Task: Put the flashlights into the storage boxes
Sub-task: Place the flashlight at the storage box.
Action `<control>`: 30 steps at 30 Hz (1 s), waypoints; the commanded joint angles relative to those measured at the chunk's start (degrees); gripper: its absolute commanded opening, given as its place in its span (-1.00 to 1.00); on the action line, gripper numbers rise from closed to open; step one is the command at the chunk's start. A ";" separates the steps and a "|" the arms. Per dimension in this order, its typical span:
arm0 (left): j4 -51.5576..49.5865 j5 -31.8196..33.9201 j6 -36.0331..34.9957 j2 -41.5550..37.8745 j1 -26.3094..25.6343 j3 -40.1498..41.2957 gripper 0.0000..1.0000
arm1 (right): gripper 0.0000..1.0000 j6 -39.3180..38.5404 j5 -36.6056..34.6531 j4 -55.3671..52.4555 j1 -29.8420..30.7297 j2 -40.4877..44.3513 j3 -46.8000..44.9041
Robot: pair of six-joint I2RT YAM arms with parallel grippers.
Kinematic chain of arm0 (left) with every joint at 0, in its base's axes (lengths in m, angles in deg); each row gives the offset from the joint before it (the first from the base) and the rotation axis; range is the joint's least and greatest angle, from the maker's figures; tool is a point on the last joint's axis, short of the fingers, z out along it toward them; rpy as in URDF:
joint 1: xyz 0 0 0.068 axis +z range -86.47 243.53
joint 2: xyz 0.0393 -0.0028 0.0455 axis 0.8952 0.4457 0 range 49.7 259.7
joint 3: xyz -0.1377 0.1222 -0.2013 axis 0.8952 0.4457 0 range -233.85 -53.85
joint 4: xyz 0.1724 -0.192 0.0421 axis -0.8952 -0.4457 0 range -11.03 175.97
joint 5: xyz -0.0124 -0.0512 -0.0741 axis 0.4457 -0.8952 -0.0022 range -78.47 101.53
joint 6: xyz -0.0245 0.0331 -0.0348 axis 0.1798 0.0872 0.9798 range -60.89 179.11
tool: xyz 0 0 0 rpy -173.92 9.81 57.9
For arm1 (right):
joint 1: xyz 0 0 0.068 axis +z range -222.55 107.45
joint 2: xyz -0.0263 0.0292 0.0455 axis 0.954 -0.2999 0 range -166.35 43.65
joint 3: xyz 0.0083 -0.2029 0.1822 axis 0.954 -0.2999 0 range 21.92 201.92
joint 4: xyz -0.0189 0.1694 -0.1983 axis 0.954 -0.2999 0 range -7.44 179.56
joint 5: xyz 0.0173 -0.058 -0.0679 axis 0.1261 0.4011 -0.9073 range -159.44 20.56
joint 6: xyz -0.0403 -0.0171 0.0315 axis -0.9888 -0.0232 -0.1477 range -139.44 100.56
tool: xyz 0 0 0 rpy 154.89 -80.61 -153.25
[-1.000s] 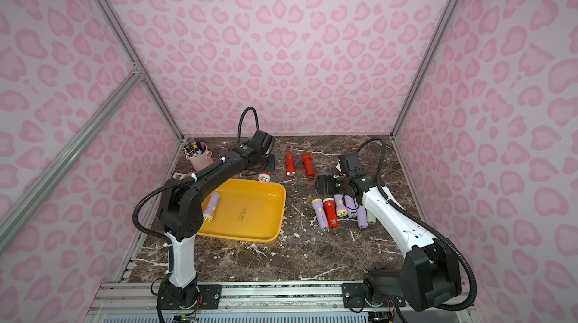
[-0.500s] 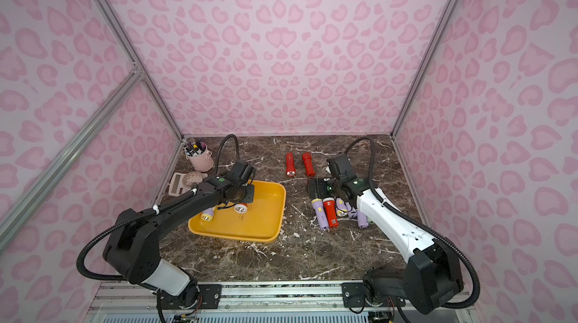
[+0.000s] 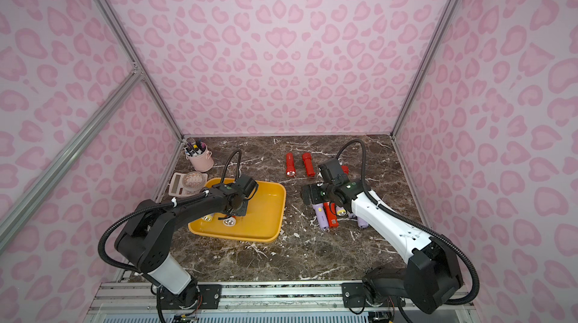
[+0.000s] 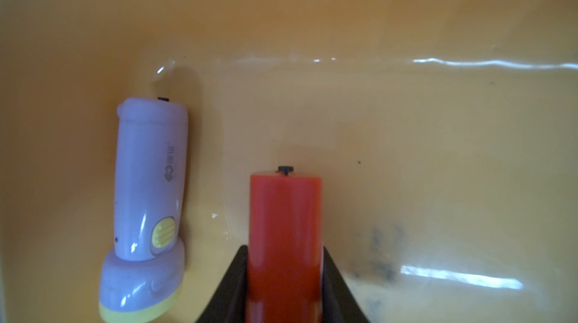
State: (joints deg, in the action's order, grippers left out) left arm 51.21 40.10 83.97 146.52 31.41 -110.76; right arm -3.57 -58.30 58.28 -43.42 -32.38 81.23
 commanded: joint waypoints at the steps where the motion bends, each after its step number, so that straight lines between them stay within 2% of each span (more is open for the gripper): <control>1: -2.31 5.81 0.43 2.14 -0.05 -1.86 -0.49 | 0.99 -0.41 -1.79 -0.44 0.06 0.33 -0.29; 7: -1.41 5.47 -0.69 3.38 0.21 -2.25 -0.43 | 0.99 -0.50 -2.15 -0.62 -0.03 -0.25 0.27; 9: -0.96 5.01 -1.00 3.38 0.46 -2.03 -0.30 | 0.99 -0.41 -1.95 -0.69 -0.04 -0.73 0.65; 11: -0.43 4.83 -1.31 2.90 0.63 -1.73 -0.01 | 0.99 -0.32 -1.83 -0.68 -0.10 -1.04 0.99; 16: -0.34 5.07 -2.08 1.11 0.74 -1.88 0.14 | 0.99 0.03 -1.63 -0.87 -0.01 -1.72 1.60; 22: -2.90 3.84 -2.58 -0.60 -0.28 -6.16 0.13 | 0.99 0.47 -2.25 -1.23 0.05 -2.02 2.01; 30: -0.40 -9.10 -3.33 3.18 -1.41 -18.90 0.15 | 0.99 0.73 -3.92 -1.93 -0.04 -0.29 1.96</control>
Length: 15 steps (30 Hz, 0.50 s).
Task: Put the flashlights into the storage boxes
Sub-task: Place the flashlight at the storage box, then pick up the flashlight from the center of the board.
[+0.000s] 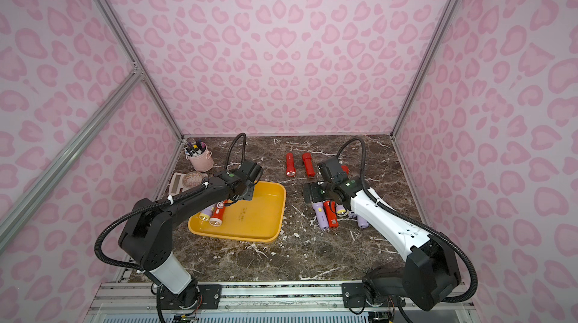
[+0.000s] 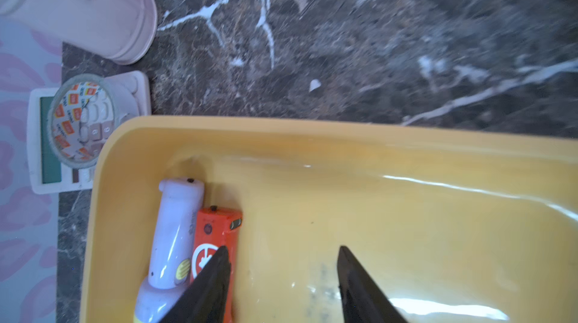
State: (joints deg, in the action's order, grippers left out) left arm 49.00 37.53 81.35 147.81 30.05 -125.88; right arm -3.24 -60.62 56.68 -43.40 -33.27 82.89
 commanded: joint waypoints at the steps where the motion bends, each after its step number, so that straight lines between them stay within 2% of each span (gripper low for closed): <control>1: 1.83 -7.84 -0.71 3.22 -0.10 -6.24 0.15 | 0.99 0.40 -1.83 -0.49 -0.05 0.87 0.27; 8: 2.25 -14.18 0.98 14.33 -0.28 -21.42 0.15 | 0.99 -0.04 -2.56 -1.17 -0.95 2.76 -1.05; 15: 3.90 -17.21 3.80 24.17 -1.01 -33.56 0.14 | 0.99 -0.03 -2.94 -0.66 -3.33 5.42 -2.83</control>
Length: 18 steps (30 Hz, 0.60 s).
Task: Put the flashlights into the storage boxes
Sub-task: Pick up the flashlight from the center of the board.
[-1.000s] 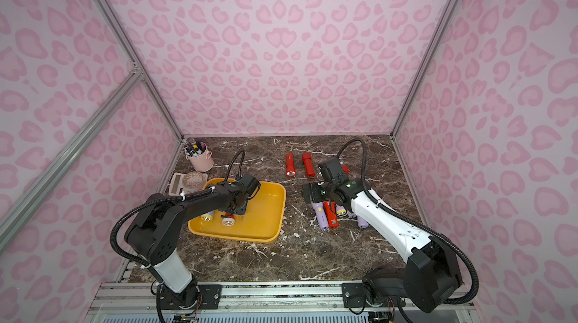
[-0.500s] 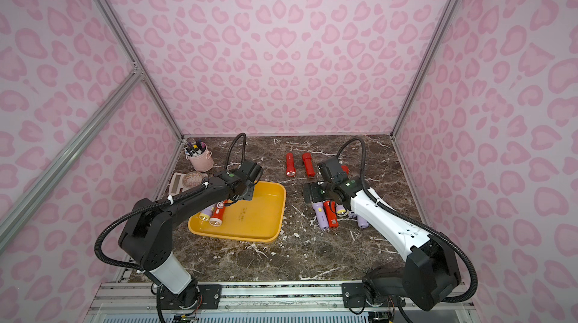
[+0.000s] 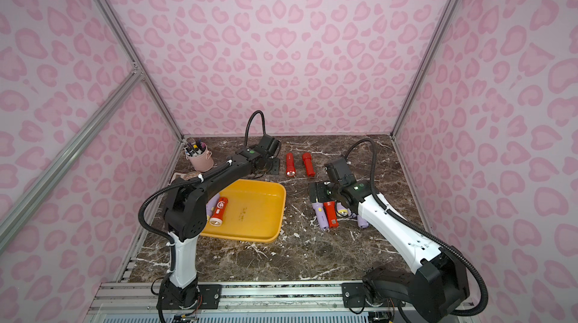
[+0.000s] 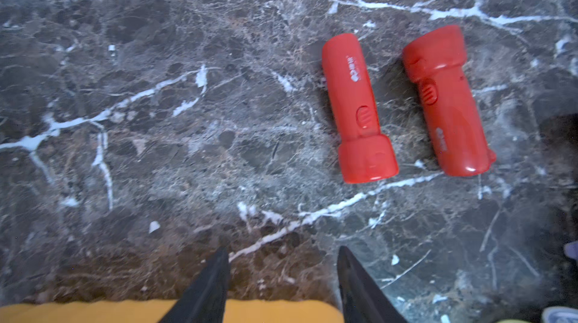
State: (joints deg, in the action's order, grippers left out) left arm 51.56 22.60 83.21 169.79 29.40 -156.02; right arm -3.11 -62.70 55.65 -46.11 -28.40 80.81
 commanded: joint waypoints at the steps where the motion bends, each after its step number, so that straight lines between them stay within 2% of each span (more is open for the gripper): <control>1: 1.34 -2.20 2.17 3.46 -0.49 -4.93 0.14 | 0.99 -0.12 -0.65 0.71 -0.97 0.72 -1.09; 12: 0.59 -3.51 5.46 18.28 -0.86 -23.83 0.15 | 0.99 -0.68 0.59 1.48 -3.48 0.77 -2.20; 18: -0.06 -2.17 6.21 22.59 -1.03 -28.15 0.16 | 0.99 -1.05 1.78 1.83 -5.39 0.62 -2.93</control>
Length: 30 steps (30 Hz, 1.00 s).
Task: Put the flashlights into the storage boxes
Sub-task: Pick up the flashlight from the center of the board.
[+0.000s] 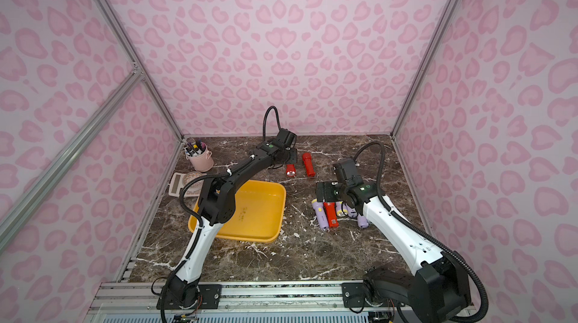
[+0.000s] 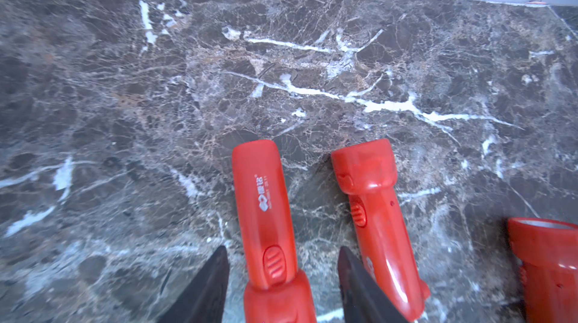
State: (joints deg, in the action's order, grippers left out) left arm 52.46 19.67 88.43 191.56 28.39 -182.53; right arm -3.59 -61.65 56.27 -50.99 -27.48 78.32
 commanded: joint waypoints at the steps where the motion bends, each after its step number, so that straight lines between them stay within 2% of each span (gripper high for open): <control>1: -0.88 1.26 1.00 1.02 -0.06 -1.66 0.16 | 0.99 -0.69 0.81 1.22 -0.72 -0.34 -0.47; 16: -1.89 3.24 0.24 6.27 0.15 -5.19 0.20 | 0.99 -1.19 3.52 1.92 -3.11 -3.27 -0.60; 26: -1.02 0.76 0.74 7.55 0.89 -5.32 -0.02 | 0.99 -1.53 3.88 1.83 -4.09 -3.73 -0.22; 30: -1.35 -0.39 0.65 8.05 0.90 -5.35 -0.21 | 0.99 -1.54 4.02 1.92 -4.17 -3.89 -0.20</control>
State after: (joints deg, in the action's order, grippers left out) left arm 51.01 20.50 88.98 199.17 29.33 -186.82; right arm -4.26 -57.47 57.53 -55.12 -31.04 78.17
